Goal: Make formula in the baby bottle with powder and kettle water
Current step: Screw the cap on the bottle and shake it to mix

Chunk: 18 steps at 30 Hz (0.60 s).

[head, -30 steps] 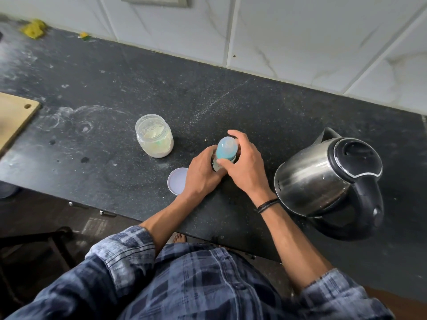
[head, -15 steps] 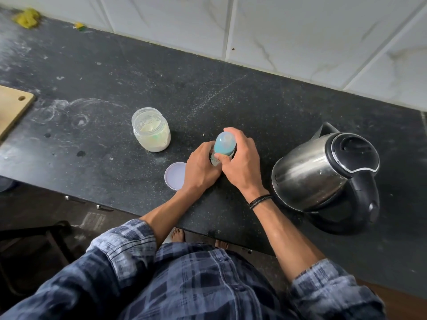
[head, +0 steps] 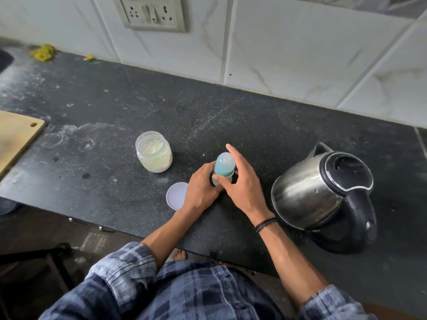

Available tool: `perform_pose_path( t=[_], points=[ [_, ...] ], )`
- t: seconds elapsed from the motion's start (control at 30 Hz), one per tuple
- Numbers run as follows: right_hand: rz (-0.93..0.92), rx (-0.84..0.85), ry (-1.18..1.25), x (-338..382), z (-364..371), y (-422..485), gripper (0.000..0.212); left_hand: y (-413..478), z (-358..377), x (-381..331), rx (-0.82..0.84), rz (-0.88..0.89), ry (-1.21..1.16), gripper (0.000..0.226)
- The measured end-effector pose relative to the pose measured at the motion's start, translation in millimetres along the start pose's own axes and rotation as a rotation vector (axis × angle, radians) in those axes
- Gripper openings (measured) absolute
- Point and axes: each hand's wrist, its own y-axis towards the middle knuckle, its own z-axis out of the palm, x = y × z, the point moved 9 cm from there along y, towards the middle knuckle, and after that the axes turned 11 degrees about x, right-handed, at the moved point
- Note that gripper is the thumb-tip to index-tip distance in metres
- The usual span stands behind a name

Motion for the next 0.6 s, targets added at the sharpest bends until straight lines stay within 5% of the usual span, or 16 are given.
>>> perform_pose_path(
  t=[0.13, 0.27, 0.6],
  points=[
    [-0.062, 0.056, -0.022, 5, 1, -3, 0.075, 2, 2, 7, 0.099, 0.067, 0.085, 0.066],
    [-0.098, 0.062, -0.056, 5, 1, -2, 0.078, -4, -17, 18, 0.016, -0.014, -0.002, 0.077],
    [-0.135, -0.047, -0.195, -2, 6, 4, 0.090, -4, -29, 26, -0.057, -0.086, -0.054, 0.060]
  ],
)
